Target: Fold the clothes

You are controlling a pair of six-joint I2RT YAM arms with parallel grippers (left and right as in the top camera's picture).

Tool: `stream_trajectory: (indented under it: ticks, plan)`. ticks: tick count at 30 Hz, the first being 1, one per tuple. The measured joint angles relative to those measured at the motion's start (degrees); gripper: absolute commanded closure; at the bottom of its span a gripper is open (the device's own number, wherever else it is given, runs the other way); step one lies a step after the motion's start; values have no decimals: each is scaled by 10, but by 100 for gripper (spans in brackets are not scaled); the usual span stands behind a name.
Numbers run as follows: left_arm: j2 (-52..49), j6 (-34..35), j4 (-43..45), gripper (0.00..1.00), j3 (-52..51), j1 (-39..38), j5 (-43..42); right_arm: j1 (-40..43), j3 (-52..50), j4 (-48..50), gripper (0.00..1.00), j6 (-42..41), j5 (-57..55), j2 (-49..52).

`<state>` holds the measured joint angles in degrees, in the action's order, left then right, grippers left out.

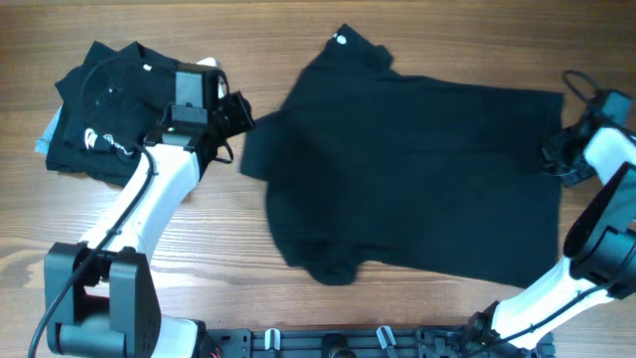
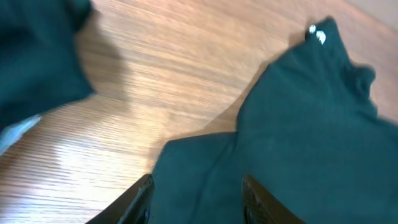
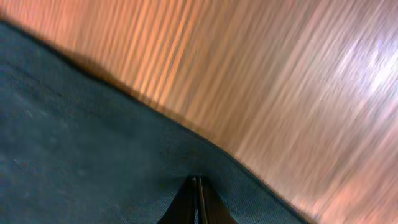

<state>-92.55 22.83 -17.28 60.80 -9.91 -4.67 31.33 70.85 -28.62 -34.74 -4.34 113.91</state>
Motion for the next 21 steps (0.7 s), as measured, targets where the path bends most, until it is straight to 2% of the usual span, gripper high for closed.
stream_trajectory:
  ticks: [4,9,11,15,18,21]
  plan:
    - [0,-26,-10,54,0,-33,-13,35,37,-16,62,100,101,14]
    - [-4,-47,-33,71,0,-49,-15,31,37,-61,61,123,212,-39]
    - [-26,-72,16,78,0,-65,-16,31,37,-92,61,123,256,-109]
    - [-118,-104,188,75,1,-108,-32,11,42,-147,61,123,299,-210]
    - [-191,-116,282,76,1,-133,-38,-35,43,-191,61,131,315,-249]
    - [-249,-120,318,84,1,-135,-39,-86,43,-239,60,147,317,-256]
